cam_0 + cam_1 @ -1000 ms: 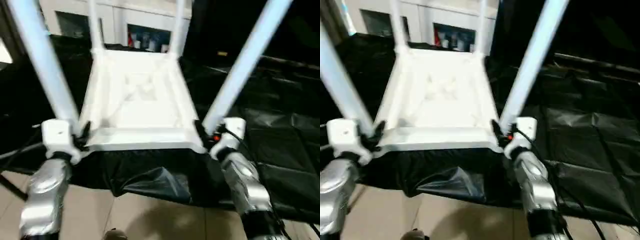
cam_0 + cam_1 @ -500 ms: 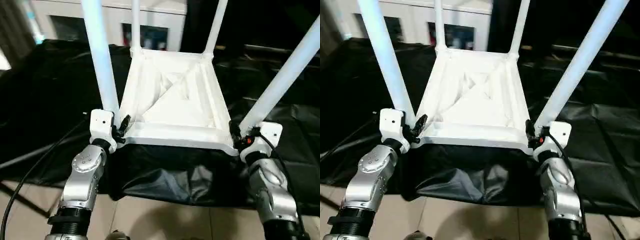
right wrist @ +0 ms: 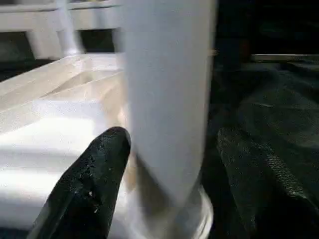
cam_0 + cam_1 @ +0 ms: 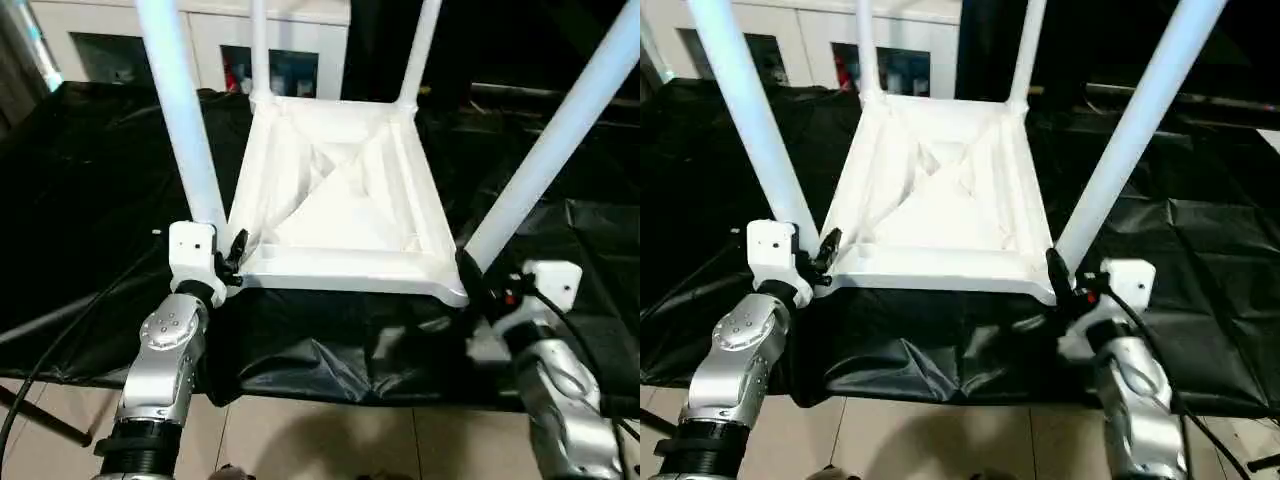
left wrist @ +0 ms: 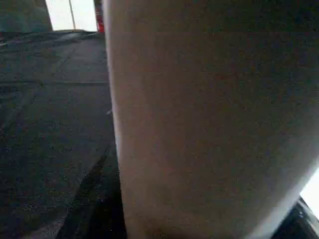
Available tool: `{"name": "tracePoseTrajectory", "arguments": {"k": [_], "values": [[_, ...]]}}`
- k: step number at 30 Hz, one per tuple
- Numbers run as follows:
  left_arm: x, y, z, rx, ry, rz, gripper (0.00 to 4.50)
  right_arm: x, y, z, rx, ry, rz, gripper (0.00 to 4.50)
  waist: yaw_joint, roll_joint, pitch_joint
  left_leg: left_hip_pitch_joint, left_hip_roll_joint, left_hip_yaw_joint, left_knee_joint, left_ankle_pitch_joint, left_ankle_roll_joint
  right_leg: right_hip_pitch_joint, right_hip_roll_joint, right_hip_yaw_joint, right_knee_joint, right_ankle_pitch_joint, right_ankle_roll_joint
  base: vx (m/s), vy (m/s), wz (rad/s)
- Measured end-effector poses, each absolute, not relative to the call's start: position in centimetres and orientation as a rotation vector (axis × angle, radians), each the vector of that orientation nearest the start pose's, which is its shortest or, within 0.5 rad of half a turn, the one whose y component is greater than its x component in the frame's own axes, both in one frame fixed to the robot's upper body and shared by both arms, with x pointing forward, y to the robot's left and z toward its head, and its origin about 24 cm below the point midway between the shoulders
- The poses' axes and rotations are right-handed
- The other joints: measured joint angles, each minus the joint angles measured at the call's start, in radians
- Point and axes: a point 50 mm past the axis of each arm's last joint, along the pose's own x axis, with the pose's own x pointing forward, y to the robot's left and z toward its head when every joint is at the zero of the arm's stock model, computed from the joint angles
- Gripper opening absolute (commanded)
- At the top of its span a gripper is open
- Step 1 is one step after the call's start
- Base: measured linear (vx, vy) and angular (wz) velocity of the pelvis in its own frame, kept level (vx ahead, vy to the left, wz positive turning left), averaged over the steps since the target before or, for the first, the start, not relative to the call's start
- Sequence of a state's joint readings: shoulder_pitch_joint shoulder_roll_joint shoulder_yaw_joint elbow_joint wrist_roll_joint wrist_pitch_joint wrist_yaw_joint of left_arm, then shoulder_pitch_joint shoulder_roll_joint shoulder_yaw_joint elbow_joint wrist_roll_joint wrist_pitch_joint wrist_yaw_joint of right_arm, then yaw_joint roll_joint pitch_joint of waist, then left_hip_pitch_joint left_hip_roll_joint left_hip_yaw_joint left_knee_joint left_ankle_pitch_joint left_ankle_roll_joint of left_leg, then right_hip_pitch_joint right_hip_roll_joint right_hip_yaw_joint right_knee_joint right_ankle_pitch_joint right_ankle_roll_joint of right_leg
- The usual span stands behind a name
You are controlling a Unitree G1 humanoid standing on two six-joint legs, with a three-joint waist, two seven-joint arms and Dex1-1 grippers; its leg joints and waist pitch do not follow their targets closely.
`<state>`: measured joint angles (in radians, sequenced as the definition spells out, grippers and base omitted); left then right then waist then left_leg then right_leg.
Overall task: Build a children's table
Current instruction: Flip table
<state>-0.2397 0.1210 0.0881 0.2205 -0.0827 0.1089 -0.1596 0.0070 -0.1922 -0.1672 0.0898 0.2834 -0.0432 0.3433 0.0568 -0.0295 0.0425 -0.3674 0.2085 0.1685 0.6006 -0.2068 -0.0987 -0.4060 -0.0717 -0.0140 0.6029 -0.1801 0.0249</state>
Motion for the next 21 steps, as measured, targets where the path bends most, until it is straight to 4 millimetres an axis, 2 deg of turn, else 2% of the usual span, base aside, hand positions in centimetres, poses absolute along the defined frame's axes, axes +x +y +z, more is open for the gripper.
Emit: {"name": "tracePoseTrajectory", "arguments": {"k": [3,6,9,11,13,15,16,20,21], "values": [[30.0,17.4,4.7,0.008,0.092,-0.102,2.11,22.7,-22.4,3.1,0.08,0.04,0.192,3.12,0.002,0.001,0.0,0.0,0.0,0.0,-0.001,0.0,0.0,0.0,0.0,0.0,-0.001,-0.001,0.002,0.0,0.0,0.0],[30.0,17.5,4.7,-0.004,0.098,-0.09,2.11,21.2,-23.2,2.7,0.099,0.08,0.215,3.12,-0.004,0.002,0.001,-0.001,0.0,0.0,-0.002,0.0,0.0,0.0,0.0,0.0,-0.001,-0.002,0.004,0.0,0.0,0.0],[30.0,17.5,4.7,-0.04,0.109,-0.094,2.11,20.4,-23.1,3.2,0.12,0.097,0.291,3.12,-0.005,0.004,0.0,0.0,0.0,0.0,-0.002,0.0,0.0,0.0,0.0,0.0,-0.001,-0.003,0.005,0.0,0.0,0.0],[30.0,17.5,4.6,-0.066,0.117,-0.094,2.11,20.2,-22.5,3.6,0.145,0.106,0.354,3.12,-0.006,0.009,-0.001,0.0,0.0,-0.001,-0.002,0.0,0.0,0.0,-0.001,0.0,-0.001,-0.003,0.005,0.0,0.0,0.0],[29.9,17.4,4.7,-0.128,0.127,-0.094,2.11,20.6,-21.2,3.6,0.174,0.132,0.44,3.12,-0.012,0.016,-0.002,-0.001,-0.001,0.0,-0.002,0.0,0.0,0.0,-0.002,0.001,-0.001,-0.003,0.005,0.0,0.0,0.0],[29.8,16.8,4.9,-0.214,0.127,-0.112,2.11,21.7,-19.5,3.7,0.199,0.139,0.496,3.12,-0.012,0.017,-0.001,-0.002,-0.001,0.0,-0.002,0.0,0.0,-0.002,-0.002,0.0,-0.001,-0.003,0.005,0.0,0.0,0.0],[29.7,16.4,5.0,-0.259,0.123,-0.123,2.11,22.1,-18.9,3.9,0.206,0.134,0.517,3.3,-0.01,0.017,-0.001,-0.003,-0.001,0.0,-0.002,0.0,0.0,-0.002,-0.002,-0.001,-0.001,-0.003,0.005,0.0,0.0,0.0],[29.4,15.0,5.4,-0.431,0.117,-0.173,2.11,23.4,-17.6,4.6,0.224,0.127,0.566,3.58,0.014,0.014,-0.001,-0.004,0.0,0.0,-0.002,0.003,0.005,-0.003,-0.003,-0.002,-0.001,-0.003,0.003,0.0,0.0,0.0],[29.3,15.0,5.4,-0.46,0.12,-0.173,2.11,24.2,-17.1,4.5,0.25,0.132,0.565,3.67,0.016,0.012,-0.002,-0.004,0.0,0.001,-0.001,0.005,0.008,-0.003,-0.003,-0.001,-0.001,-0.003,0.002,0.0,0.0,0.0]]}}
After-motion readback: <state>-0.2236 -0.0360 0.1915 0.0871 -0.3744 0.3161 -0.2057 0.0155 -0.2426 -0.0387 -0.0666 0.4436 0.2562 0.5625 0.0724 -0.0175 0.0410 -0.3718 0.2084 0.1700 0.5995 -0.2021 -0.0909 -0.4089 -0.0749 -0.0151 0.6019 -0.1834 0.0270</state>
